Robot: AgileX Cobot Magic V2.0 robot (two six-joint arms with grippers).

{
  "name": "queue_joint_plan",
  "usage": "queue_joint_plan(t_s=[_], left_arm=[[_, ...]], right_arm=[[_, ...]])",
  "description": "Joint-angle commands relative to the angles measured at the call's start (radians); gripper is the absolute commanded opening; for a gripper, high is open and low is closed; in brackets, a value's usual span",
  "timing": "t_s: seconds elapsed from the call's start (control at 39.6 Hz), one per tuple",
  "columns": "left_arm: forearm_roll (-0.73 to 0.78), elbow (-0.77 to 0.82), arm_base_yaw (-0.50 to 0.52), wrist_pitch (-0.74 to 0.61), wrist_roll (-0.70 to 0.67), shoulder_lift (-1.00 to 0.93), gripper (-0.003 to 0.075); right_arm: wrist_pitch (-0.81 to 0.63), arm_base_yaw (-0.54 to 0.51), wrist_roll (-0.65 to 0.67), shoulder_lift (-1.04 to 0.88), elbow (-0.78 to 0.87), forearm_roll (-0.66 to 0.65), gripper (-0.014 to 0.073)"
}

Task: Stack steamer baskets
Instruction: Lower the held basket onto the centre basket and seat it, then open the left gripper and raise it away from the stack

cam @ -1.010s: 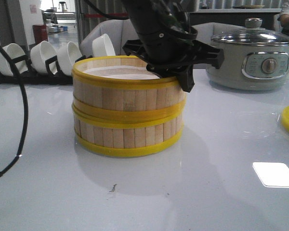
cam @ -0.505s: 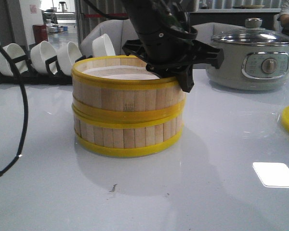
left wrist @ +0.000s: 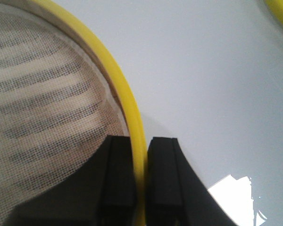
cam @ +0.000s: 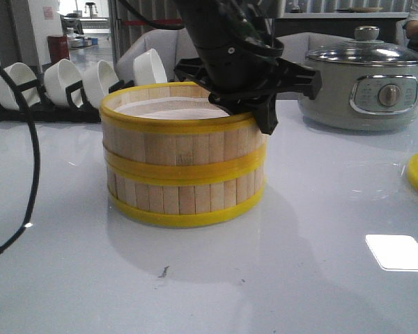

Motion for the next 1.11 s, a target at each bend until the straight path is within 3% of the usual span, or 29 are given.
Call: queue_joint_plan(t_s=[0.0,0.2,0.43,0.48,0.99,1.06,1.09], left_arm=[[0.011,-0.033,0.003,-0.039,-0.009,-0.077,0.0087],[0.011,-0.033,0.003,-0.057,-0.009,-0.077,0.0125],[0.011,-0.033,0.003,-0.061,-0.009,-0.077,0.041],[0.011,-0.035,0.003,-0.063,-0.009,-0.077,0.0442],[0.011,-0.234,0.003,0.057,-0.009,-0.077,0.044],[0.011,-0.269,0.003,0.072,-0.009,-0.079,0.0365],[0.011,-0.279,0.003,0.072,-0.009,-0.08,0.0308]], right_arm=[[-0.064,0.0,-0.003,-0.007,-0.039,-0.004,0.0403],[-0.064,0.0,-0.003,-0.007,-0.039,-0.004,0.0403],[-0.064,0.0,-0.003,-0.007,-0.039,-0.004,0.0403],[-0.065,0.0,-0.003,-0.007,-0.039,-0.004,0.0403],[-0.066,0.0,-0.003,-0.007,-0.039,-0.004,0.0403],[-0.066,0.0,-0.003,-0.007,-0.039,-0.004,0.0403],[-0.066,0.0,-0.003,-0.007,-0.039,-0.004,0.0403]])
